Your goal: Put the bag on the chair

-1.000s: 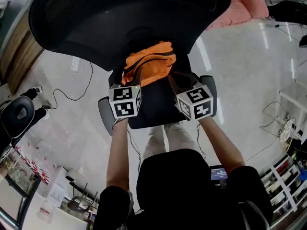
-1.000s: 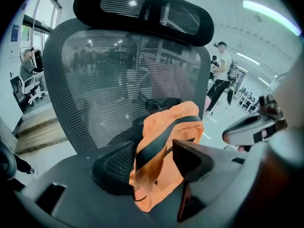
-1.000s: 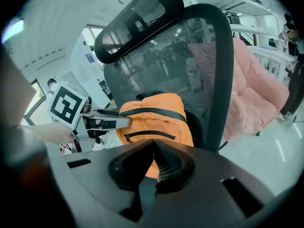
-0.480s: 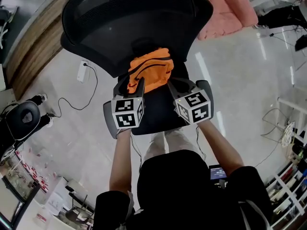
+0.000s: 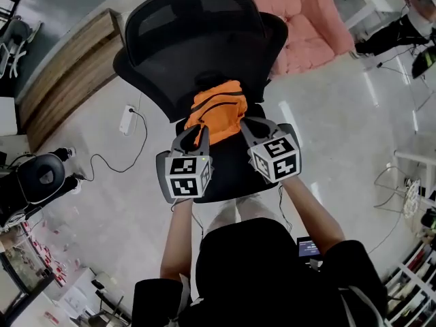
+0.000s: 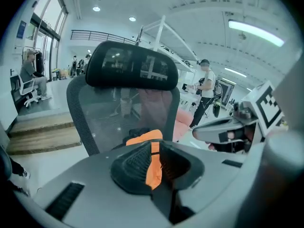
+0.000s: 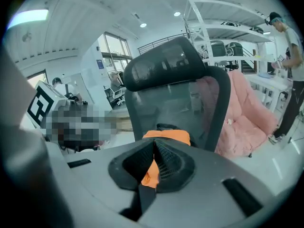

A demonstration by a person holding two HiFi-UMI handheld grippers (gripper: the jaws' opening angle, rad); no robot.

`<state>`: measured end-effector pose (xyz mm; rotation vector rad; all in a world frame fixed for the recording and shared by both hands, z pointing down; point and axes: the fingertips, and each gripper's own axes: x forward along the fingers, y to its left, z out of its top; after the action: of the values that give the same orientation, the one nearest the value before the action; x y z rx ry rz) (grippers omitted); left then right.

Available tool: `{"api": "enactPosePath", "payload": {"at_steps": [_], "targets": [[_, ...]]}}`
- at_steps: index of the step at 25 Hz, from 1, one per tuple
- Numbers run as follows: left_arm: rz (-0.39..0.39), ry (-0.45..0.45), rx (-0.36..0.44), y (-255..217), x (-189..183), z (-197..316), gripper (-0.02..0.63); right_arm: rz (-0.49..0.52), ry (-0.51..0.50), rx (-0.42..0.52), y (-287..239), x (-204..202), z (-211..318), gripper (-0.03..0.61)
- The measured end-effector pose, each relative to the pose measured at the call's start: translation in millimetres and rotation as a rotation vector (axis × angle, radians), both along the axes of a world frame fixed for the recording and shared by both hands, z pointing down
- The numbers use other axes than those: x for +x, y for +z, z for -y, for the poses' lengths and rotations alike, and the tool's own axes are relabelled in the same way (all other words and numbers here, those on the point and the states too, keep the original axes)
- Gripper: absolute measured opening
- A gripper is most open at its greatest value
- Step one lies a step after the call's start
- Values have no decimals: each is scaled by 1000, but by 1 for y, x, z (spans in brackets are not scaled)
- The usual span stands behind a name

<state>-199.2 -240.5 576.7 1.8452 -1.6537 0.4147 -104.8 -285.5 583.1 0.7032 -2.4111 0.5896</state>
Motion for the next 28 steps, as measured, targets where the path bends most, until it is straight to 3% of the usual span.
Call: {"api": "enactPosePath", "payload": {"at_steps": [8, 12, 19, 28], "targets": [[17, 27, 69, -48, 7, -29, 17, 39, 4, 74, -45, -4, -22, 2], [3, 22, 123, -80, 10, -47, 12, 56, 10, 113, -68, -2, -36, 2], [61, 28, 234, -132, 16, -76, 12, 81, 2, 183, -106, 0, -65, 2], [46, -18, 322, -187, 9, -119, 12, 131, 19, 273, -162, 2, -98, 2]]}}
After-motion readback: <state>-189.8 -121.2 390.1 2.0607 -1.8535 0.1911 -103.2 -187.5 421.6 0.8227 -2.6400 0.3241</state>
